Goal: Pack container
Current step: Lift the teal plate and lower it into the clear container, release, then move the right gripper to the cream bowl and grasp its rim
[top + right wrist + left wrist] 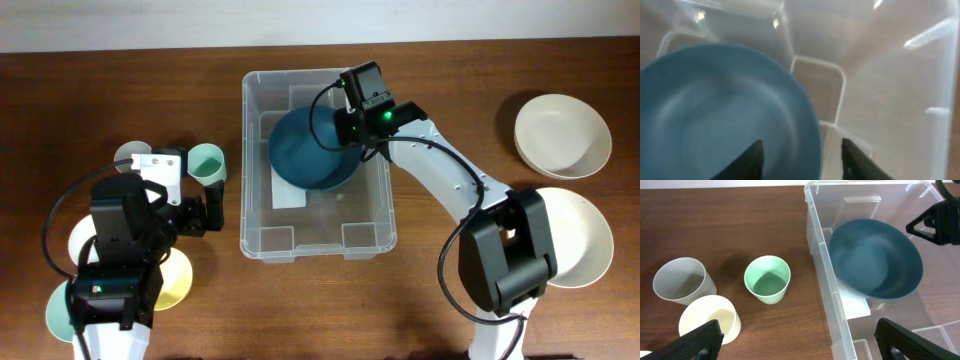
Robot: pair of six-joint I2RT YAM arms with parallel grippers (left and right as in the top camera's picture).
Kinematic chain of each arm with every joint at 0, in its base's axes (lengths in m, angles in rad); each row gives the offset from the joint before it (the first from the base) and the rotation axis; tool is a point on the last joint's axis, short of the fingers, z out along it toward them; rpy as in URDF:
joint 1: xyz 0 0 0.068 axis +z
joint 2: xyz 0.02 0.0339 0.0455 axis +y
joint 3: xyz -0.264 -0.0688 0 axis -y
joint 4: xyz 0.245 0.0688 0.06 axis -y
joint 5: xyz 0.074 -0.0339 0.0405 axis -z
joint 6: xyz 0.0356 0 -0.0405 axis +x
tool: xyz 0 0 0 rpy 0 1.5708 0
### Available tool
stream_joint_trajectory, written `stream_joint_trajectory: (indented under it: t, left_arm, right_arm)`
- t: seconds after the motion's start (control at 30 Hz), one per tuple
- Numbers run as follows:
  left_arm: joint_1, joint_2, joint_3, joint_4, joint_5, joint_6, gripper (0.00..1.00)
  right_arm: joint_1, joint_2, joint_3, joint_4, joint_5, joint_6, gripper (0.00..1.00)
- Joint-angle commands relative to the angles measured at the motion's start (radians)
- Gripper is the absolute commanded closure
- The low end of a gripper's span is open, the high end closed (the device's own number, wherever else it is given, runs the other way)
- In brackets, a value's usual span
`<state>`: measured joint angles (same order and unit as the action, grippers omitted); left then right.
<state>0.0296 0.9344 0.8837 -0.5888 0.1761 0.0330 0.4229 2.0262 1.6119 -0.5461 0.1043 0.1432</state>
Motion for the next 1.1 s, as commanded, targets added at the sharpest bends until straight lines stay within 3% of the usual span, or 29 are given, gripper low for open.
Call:
stream_joint_trajectory:
  t: [0.0,0.17,0.37,0.57,0.73,1.07]
  left_arm:
    - [-0.001,0.002,0.022,-0.003,0.000,-0.007,0.01]
    - [-0.001,0.002,0.022,-0.004,0.000,-0.007,0.01]
    - [-0.001,0.002,0.022,-0.004,0.000,-0.007,0.01]
    - [-0.001,0.002,0.022,-0.004,0.000,-0.007,0.01]
    - [-0.001,0.002,0.022,-0.004,0.000,-0.007,0.01]
    - [-0.001,0.002,0.022,-0.011,0.000,-0.007,0.01]
  right_arm:
    - [0.002,-0.085,0.080,-0.073,0.014,-0.039,0.47]
    - [-0.016,-0.195,0.253,-0.207,0.119,-0.089,0.36]
    - [-0.134,-0.241,0.309,-0.294,0.335,-0.087,0.25]
    - [-0.364,-0.158,0.309,-0.450,0.332,-0.072,0.20]
    - [-0.528,-0.038,0.309,-0.517,0.211,-0.072,0.17]
    - [-0.660,0.154,0.309,-0.507,0.129,-0.072,0.16]
